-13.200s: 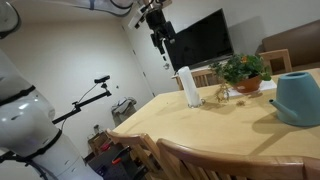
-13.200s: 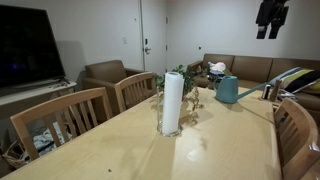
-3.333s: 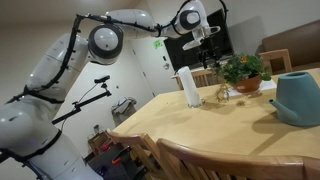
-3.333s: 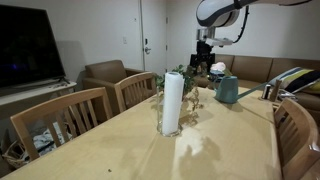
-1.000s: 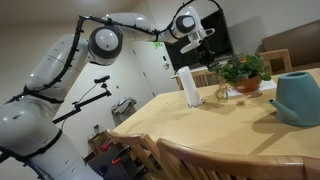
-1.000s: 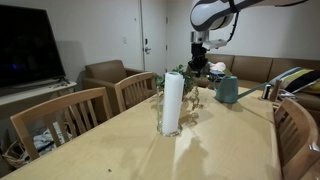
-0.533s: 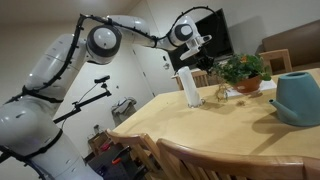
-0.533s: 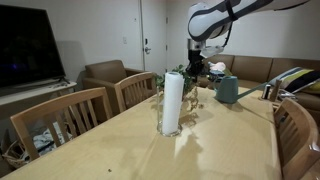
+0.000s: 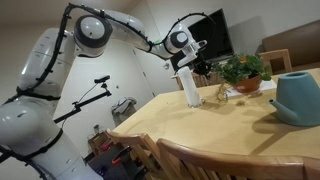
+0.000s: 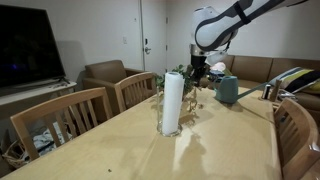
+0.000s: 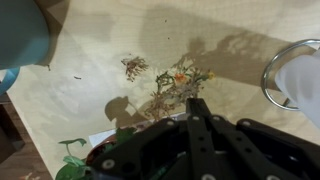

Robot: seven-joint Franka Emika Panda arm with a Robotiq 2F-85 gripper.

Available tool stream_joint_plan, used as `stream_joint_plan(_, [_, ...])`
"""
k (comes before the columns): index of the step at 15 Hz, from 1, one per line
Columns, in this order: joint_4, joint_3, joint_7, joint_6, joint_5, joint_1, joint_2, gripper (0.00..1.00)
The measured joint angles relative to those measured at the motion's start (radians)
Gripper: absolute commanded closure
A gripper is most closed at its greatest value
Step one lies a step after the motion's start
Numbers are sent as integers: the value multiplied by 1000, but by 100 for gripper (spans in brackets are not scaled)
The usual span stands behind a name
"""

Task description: Pick a leaf from the plant

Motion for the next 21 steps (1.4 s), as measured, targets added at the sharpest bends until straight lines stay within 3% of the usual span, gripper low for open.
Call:
stream_joint_plan(12, [-402, -13, 20, 245, -84, 12, -248, 100])
stream_joint_plan(21, [-544, -14, 56, 263, -152, 30, -353, 100])
